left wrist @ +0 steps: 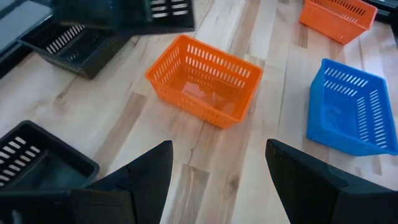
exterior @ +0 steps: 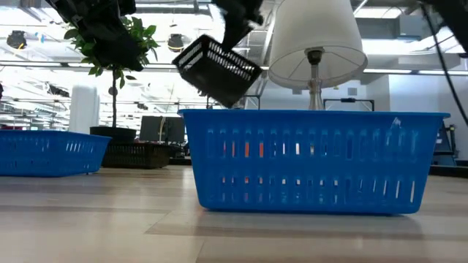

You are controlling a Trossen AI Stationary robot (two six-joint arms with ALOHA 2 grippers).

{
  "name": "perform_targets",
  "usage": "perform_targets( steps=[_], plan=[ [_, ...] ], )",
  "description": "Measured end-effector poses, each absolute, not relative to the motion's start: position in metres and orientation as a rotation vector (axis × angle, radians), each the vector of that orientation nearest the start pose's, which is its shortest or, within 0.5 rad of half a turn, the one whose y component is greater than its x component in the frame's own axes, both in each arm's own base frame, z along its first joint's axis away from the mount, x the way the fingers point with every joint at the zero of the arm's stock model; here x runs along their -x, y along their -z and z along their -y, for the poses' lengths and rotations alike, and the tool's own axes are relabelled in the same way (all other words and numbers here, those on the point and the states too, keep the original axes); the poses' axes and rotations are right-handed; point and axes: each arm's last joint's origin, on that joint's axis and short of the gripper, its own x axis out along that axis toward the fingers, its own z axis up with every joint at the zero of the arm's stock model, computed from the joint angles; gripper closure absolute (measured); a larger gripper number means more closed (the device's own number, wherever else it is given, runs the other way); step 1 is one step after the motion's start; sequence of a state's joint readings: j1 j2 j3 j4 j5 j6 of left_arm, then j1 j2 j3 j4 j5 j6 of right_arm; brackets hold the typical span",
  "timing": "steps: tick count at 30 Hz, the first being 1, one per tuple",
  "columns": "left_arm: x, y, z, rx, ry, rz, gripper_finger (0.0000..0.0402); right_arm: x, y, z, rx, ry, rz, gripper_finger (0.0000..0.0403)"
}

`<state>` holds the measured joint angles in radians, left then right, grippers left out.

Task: Stack baskets by color
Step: Stack the bottom black bin on the top right black bin

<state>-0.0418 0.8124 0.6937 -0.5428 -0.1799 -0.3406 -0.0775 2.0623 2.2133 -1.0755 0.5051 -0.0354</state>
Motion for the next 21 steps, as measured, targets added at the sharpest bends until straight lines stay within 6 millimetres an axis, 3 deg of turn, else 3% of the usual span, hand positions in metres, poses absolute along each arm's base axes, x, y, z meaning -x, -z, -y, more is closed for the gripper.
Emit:
perform_targets(
  steps=[10,14,21],
  plan=[
    [-0.165,-0.267,0.001,0.273,-0.258,-0.623,0.0157,-0.453,-0.329,0.082,0.478,0.579,-1.083,0.0402],
    [-0.165,-0.267,0.001,0.293,-0.264,-0.616,0.0157,-0.455,-0.308,0.099,0.522,0.554,-1.196,0.0402],
    [-0.166,-0.267,0.001,0.301,-0.266,-0.607,0.0157,-0.448,-0.293,0.13,0.511,0.563,-1.305,0.0403]
  ],
)
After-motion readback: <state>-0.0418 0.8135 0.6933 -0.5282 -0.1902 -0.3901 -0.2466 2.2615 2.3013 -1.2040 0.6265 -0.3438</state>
